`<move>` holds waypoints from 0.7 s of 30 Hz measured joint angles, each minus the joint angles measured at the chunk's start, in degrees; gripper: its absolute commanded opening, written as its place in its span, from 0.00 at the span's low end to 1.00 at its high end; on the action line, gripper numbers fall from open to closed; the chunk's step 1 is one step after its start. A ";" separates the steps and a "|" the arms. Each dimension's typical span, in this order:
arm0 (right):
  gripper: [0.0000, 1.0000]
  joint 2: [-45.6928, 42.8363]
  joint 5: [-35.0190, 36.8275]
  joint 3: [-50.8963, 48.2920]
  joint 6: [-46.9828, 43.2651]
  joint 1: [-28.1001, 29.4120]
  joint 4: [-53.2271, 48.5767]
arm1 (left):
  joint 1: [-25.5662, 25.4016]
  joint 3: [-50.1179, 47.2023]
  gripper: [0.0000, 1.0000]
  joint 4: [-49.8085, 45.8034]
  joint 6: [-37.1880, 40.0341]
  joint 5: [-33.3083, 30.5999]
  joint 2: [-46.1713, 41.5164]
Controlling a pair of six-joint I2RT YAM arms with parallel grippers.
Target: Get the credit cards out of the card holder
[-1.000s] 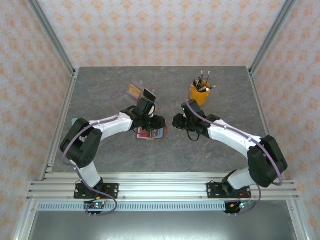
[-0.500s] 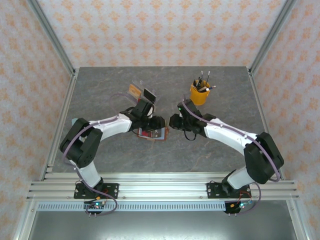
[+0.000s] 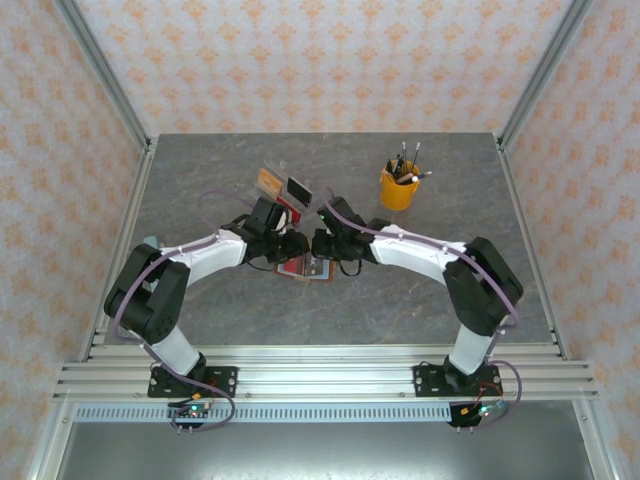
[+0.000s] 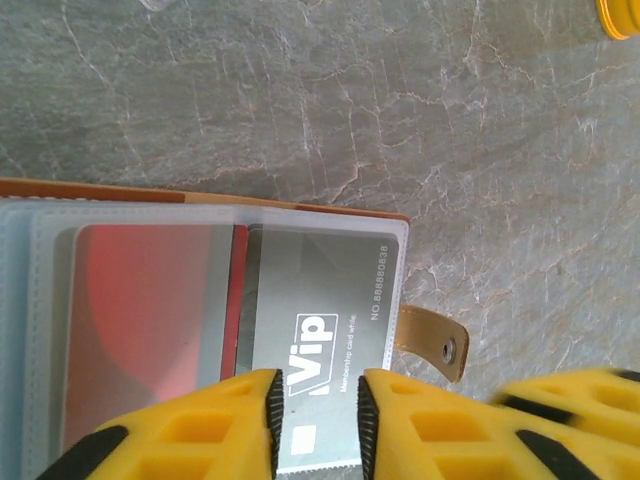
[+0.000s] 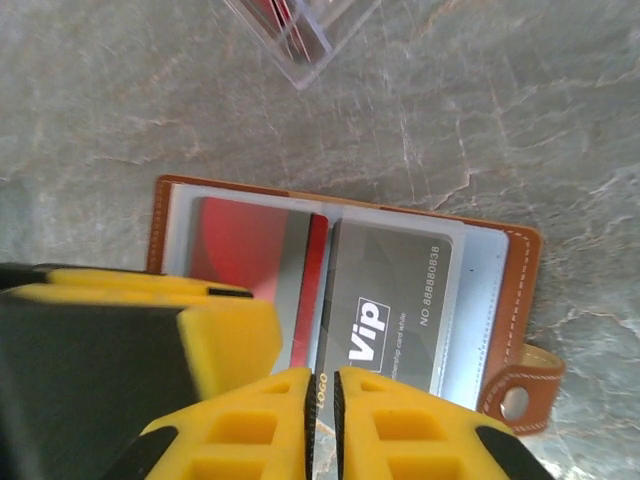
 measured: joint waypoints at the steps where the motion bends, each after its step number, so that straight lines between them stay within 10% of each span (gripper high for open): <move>1: 0.13 1.16 -0.20 0.24 0.46 0.00 -0.04 | 0.00 0.00 0.23 -0.02 -0.02 0.07 0.07; 21: 0.11 8.66 -1.68 1.42 3.82 -0.59 -0.48 | 0.90 -1.95 0.25 4.11 -2.64 3.13 6.12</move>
